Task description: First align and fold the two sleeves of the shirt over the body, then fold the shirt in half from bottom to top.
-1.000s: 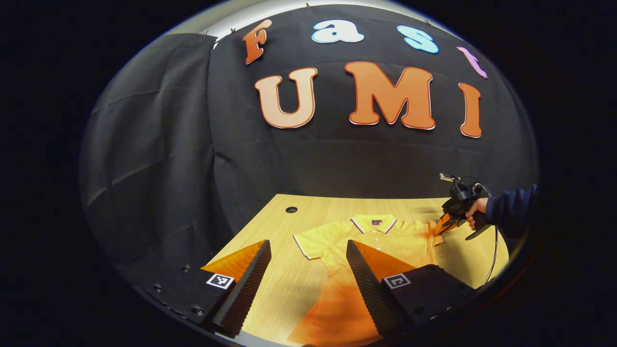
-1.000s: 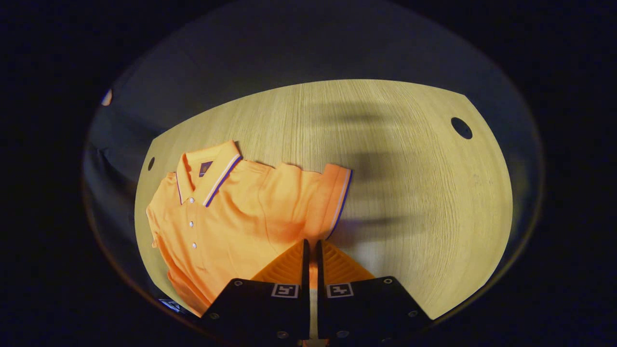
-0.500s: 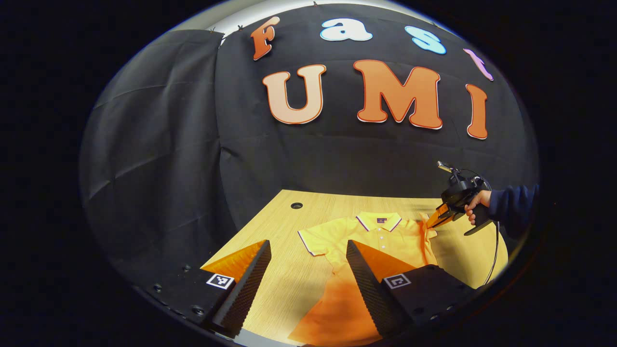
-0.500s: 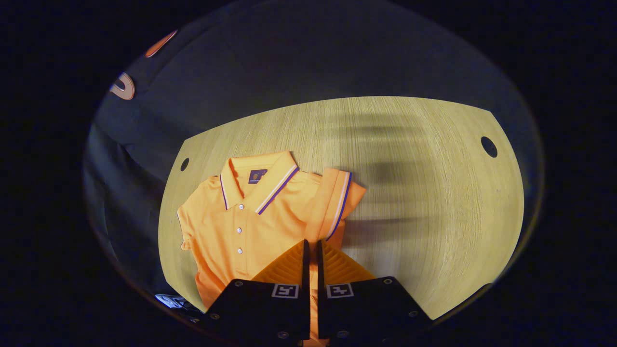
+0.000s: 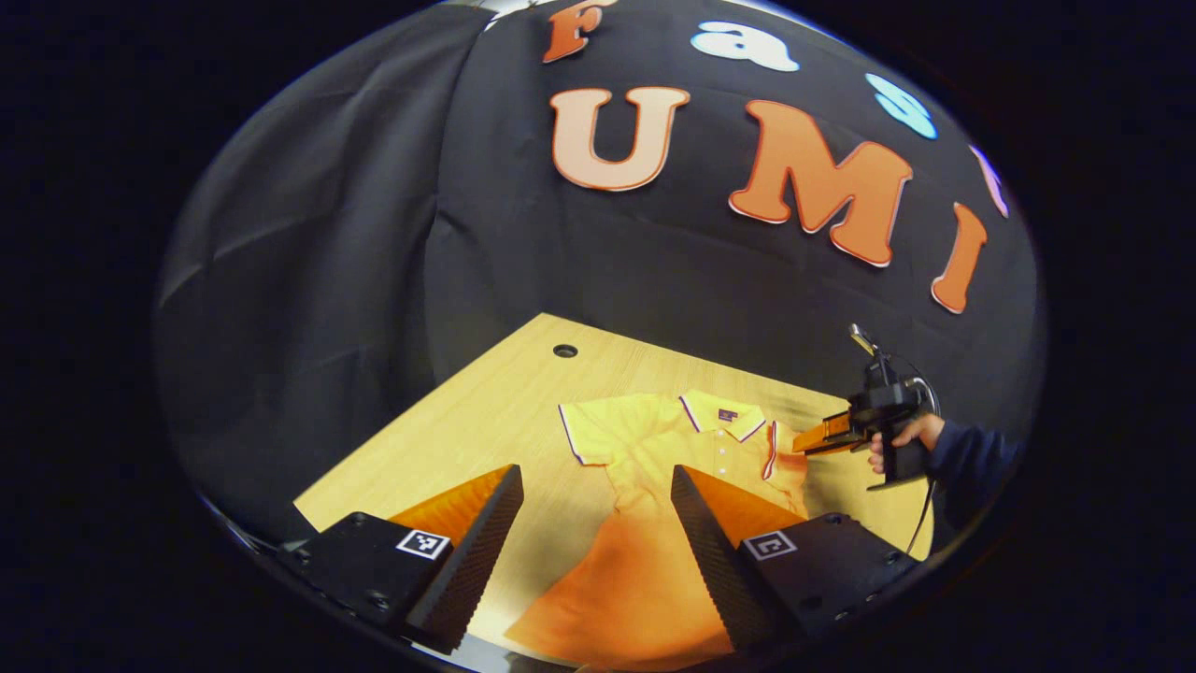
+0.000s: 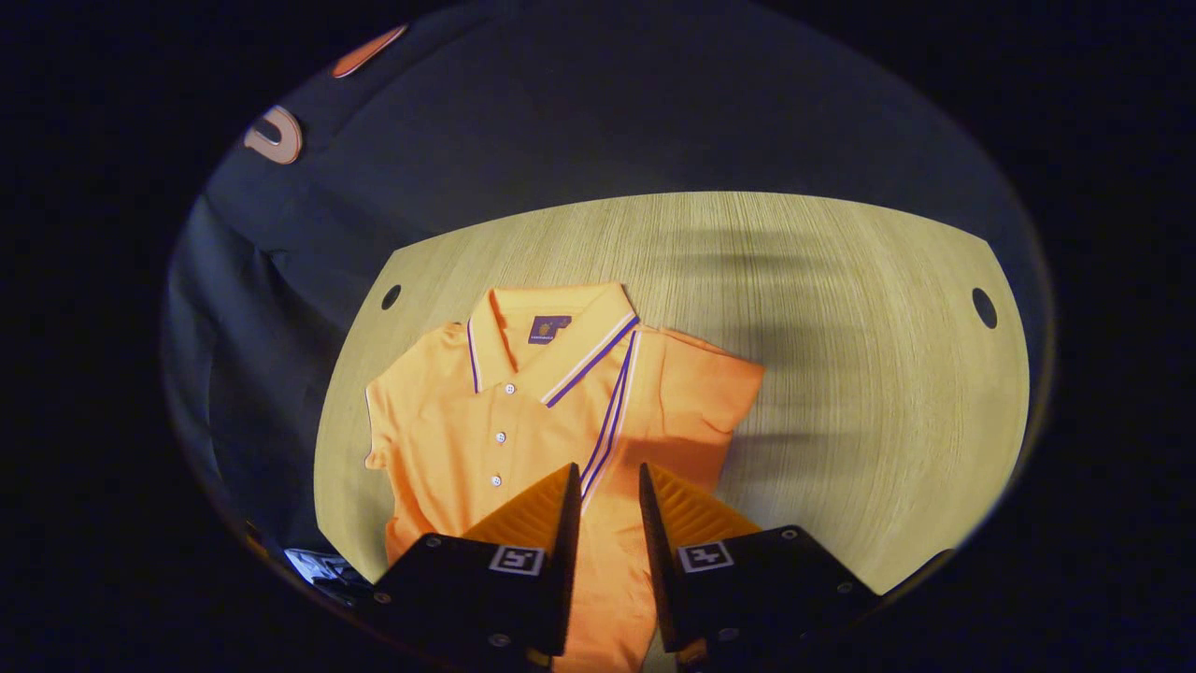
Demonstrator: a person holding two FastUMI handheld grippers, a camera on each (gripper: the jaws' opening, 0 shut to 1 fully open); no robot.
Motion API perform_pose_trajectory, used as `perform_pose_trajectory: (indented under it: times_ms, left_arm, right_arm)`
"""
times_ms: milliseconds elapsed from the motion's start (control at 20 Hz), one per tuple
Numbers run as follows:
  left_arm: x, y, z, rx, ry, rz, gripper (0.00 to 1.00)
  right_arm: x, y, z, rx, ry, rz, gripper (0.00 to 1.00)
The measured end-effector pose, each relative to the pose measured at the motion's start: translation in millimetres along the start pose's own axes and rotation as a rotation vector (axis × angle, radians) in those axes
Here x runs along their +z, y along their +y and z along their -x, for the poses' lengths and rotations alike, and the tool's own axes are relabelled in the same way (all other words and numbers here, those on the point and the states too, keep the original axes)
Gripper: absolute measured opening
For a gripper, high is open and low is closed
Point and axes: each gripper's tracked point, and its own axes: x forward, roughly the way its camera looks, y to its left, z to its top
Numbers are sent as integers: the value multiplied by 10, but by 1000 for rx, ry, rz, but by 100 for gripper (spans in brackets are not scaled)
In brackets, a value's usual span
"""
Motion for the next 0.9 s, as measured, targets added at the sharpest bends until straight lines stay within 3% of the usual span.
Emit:
perform_pose_trajectory:
  times_ms: [100,300,600,900]
  left_arm:
    - [-107,75,-154,2,82,77,98]
    - [-210,177,-576,-43,245,127,98]
    - [-376,109,-1393,-74,466,113,98]
    - [-463,73,-2082,-91,617,85,98]
  right_arm:
    - [26,-40,79,-30,-43,34,58]
    - [-27,-39,281,-71,-92,46,85]
    - [-181,-124,714,-217,-221,39,95]
    - [-417,13,1180,-292,-314,-3,97]
